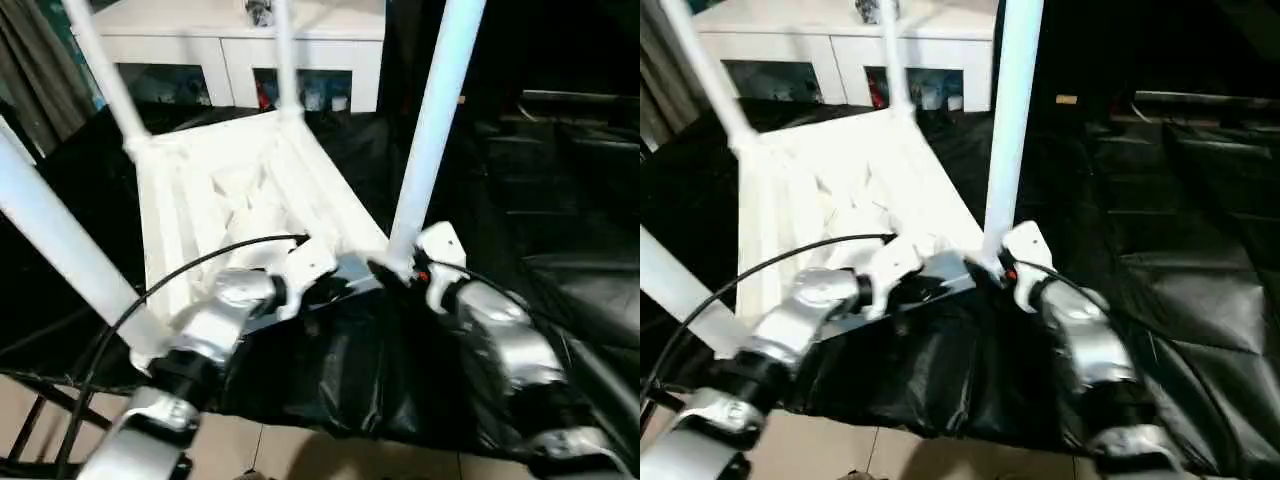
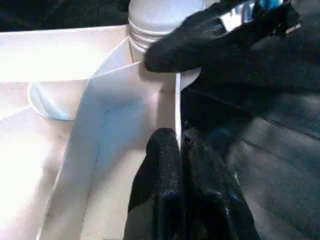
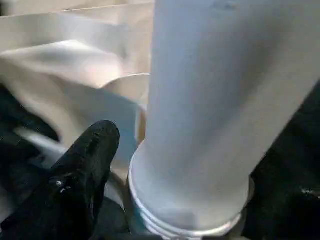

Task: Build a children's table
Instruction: Rotate leg to tighten

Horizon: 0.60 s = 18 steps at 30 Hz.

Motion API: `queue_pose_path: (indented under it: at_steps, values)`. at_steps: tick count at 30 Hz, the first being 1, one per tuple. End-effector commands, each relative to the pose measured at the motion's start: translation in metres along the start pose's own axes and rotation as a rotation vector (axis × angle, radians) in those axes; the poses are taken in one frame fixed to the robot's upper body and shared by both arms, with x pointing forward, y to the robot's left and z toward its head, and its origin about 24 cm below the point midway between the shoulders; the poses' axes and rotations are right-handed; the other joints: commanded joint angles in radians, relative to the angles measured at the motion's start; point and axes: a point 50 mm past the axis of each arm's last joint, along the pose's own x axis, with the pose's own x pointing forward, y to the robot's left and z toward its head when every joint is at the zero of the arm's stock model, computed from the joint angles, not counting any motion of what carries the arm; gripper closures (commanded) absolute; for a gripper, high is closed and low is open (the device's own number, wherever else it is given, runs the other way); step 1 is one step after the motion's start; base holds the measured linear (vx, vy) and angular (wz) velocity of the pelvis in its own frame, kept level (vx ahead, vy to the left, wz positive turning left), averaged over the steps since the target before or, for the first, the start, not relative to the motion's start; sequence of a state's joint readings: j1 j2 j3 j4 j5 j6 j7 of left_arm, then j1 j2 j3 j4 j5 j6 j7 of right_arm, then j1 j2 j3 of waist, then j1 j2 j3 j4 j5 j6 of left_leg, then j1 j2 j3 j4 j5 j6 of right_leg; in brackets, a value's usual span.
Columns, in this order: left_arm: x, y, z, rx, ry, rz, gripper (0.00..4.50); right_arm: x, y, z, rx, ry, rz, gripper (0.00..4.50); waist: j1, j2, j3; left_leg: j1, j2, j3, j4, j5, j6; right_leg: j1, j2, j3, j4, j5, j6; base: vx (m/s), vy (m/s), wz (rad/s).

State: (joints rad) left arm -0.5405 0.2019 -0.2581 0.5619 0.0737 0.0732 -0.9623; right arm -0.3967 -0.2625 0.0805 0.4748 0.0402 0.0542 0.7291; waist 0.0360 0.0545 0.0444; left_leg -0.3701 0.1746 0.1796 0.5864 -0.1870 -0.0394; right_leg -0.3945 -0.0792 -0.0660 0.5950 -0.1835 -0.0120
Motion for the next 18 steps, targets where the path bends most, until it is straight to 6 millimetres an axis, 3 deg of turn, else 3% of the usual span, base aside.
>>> queue_pose_path:
  at_steps: [1,6,7,18]
  values:
    - [0.001,-0.005,0.009,0.042,-0.079,-0.083,4.5,0.003,0.021,0.004,-0.009,-0.024,0.245,0.62,0.005,-0.021,-0.06,0.004,0.054,-0.016,-0.063,-0.192,0.102,0.048,-0.069,0.046,-0.073,-0.195,-0.228,0.0,0.0,0.0]
    - [-0.011,-0.003,0.004,0.04,-0.074,-0.143,4.5,-0.009,0.022,0.005,-0.003,0.008,0.429,0.62,0.014,-0.019,-0.06,0.001,0.059,-0.015,-0.061,-0.165,0.117,0.048,-0.068,0.043,-0.064,-0.152,-0.251,0.0,0.0,0.0]
    - [-0.015,-0.002,0.002,0.041,-0.068,-0.167,4.5,-0.012,0.023,0.004,-0.012,0.028,0.478,0.87,0.017,-0.019,-0.061,0.003,0.058,-0.014,-0.059,-0.167,0.116,0.047,-0.069,0.043,-0.063,-0.154,-0.253,0.0,0.0,0.0]
    - [-0.03,0.005,-0.005,0.068,-0.012,-0.233,4.5,-0.017,0.025,0.0,-0.046,0.101,0.603,1.71,0.027,-0.021,-0.062,0.005,0.058,-0.013,-0.06,-0.163,0.098,0.046,-0.07,0.043,-0.061,-0.161,-0.253,0.0,0.0,0.0]
